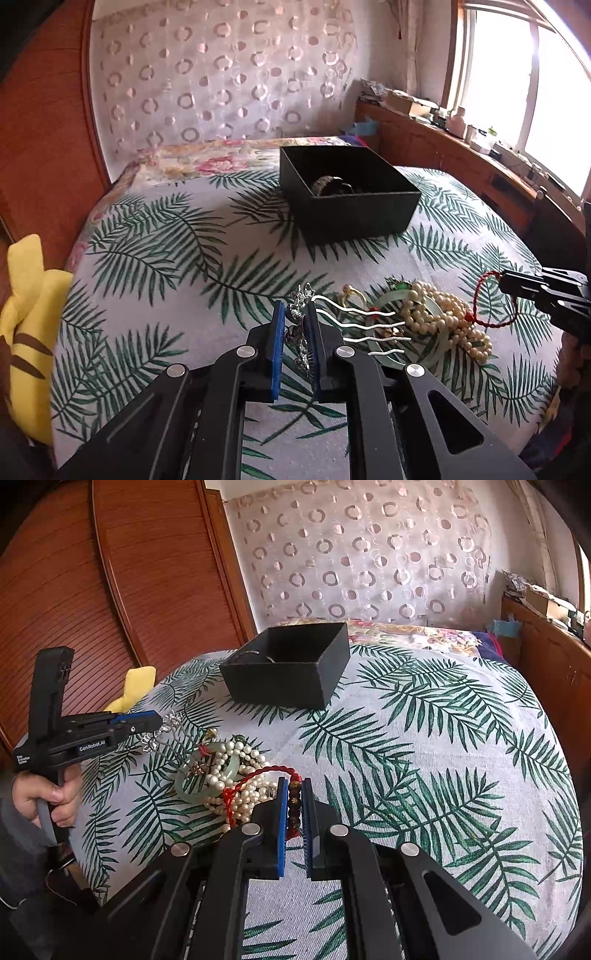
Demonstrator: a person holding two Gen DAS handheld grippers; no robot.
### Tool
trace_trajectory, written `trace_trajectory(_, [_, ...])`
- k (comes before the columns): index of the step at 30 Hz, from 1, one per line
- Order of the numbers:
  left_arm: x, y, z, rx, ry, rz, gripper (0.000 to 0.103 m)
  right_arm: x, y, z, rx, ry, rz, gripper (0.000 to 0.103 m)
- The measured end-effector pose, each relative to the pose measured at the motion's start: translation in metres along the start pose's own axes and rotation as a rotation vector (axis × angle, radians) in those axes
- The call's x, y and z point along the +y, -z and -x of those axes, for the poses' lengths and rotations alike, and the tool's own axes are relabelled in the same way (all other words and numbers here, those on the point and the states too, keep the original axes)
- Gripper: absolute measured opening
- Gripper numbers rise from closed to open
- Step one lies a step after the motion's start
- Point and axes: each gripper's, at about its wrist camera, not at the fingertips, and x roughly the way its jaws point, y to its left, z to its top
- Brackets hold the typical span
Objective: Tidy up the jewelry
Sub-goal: 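Grasp the silver hair ornament with the left tool, then carry the red bracelet into the box with the right tool while the left tool drops the silver ornament in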
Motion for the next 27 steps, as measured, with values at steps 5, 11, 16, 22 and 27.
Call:
trace_trajectory(5, [0.007,-0.004,0.006,-0.031,-0.008,0.015,0.009,0.000,-0.002,0.002,-0.006,0.002,0.001,0.008])
trace_trajectory(11, [0.008,-0.010,0.013,-0.057,-0.006,0.023,0.002,0.003,-0.012,0.003,-0.018,0.004,0.023,0.008])
trace_trajectory(16, [0.007,-0.010,0.018,-0.078,0.002,0.025,0.002,0.007,-0.020,0.006,-0.031,0.005,0.039,0.008])
trace_trajectory(22, [0.007,-0.018,0.031,-0.110,0.011,0.028,0.002,0.013,-0.031,0.007,-0.044,0.011,0.064,0.008])
trace_trajectory(27, [0.008,-0.033,0.035,-0.134,0.006,0.030,0.002,0.017,-0.049,0.005,-0.064,0.021,0.094,0.008])
